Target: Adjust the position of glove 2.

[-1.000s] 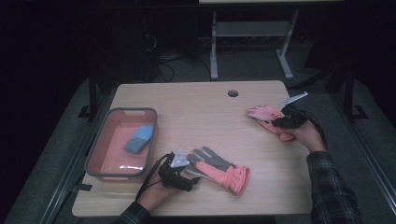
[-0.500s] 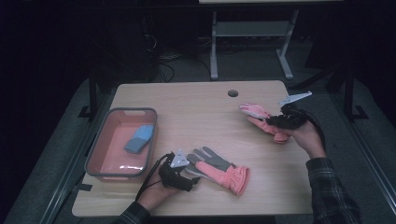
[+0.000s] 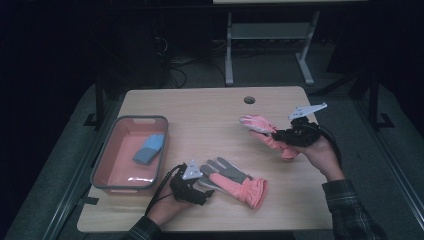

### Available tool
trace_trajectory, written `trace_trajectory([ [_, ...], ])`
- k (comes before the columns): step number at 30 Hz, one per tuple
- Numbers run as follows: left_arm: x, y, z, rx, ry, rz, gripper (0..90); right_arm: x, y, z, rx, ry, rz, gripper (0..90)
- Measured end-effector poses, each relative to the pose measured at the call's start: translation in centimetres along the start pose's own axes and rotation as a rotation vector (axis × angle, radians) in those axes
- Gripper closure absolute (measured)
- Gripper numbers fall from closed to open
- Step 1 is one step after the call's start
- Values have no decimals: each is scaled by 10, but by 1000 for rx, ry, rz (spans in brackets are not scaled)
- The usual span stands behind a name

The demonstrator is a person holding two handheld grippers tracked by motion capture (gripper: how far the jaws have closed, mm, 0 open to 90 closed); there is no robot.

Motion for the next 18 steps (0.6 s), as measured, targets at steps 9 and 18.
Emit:
trace_trajectory([
  [9,0,0,0,1,4,1,126,3,-33,-1,28,-14,30,837],
  [18,0,-1,0,-6,-5,3,126,3,-73,5,78,-24,66,837],
])
Point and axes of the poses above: each handheld gripper's, and its own axes: x roughly backward along the jaws, z roughly out of its top, y roughly to its right, the point moved 5 cm from there along -x, roughly forward along the jaws, and after that the axes turned 12 degrees about -y, right-handed, at the moved point
